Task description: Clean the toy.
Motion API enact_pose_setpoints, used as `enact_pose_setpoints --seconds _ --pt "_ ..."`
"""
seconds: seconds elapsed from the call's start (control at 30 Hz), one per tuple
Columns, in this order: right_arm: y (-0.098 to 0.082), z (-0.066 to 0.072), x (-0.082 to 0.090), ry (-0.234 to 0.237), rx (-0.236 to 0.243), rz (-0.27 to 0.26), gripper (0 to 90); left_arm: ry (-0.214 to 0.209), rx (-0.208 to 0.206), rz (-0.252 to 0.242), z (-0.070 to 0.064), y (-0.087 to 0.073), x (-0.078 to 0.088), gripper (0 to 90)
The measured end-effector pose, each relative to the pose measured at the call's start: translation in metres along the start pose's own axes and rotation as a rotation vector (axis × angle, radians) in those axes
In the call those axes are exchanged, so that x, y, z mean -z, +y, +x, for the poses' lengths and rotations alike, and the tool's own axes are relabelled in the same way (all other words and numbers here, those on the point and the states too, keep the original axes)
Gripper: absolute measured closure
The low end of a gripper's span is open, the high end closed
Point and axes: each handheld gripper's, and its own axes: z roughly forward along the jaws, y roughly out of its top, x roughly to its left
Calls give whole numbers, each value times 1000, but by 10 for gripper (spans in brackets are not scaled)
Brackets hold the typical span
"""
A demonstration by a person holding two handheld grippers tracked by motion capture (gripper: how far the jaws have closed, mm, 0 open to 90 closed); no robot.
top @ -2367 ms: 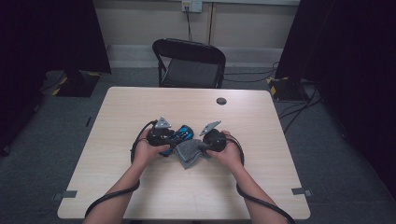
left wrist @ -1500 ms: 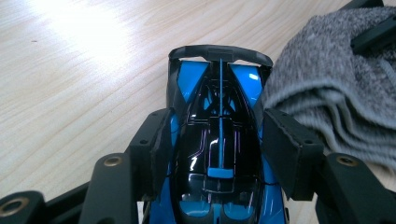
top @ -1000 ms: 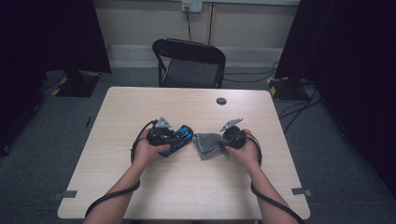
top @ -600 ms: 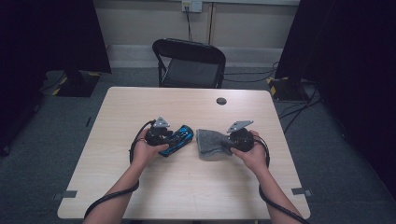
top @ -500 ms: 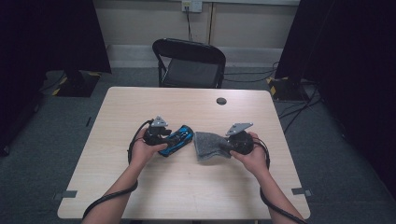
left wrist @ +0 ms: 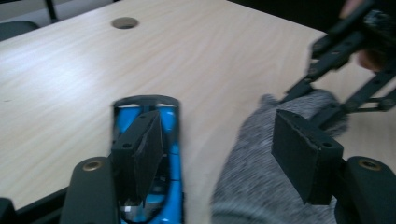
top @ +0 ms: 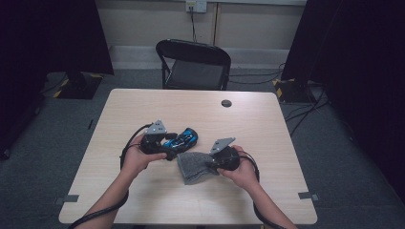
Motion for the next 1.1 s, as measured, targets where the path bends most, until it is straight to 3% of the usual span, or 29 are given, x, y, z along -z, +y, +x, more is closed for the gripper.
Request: enact_pose_setpoints --seconds 0.13,0.23,0.33,0.43,0.73,0.87,0.97,1.03,1.1 --pt "4 7 -12 42 19 11 653 -55 -36 35 -18 -8 -9 322" --pt "2 8 -14 43 1 14 522 -87 -49 65 -27 -14 -19 316" --pt "-1 4 -7 39 -14 -3 439 -81 -58 101 -31 -19 -27 326" --pt "-5 -4 3 33 -67 -39 338 -89 -66 128 -33 -26 -36 335" --pt "-4 -19 15 -26 -120 -110 182 -52 -160 232 -42 -42 -49 345" --pt "4 -23 9 -39 -143 -131 158 -35 -136 223 -45 -46 -49 408" --pt "11 -27 3 -27 -159 -166 145 -27 -118 232 -45 -45 -44 573" --pt "17 -28 -3 -29 -142 -170 138 -29 -70 231 -42 -46 -39 650" --pt "24 -29 -10 -28 -133 -166 138 -32 6 236 -38 -47 -32 703"
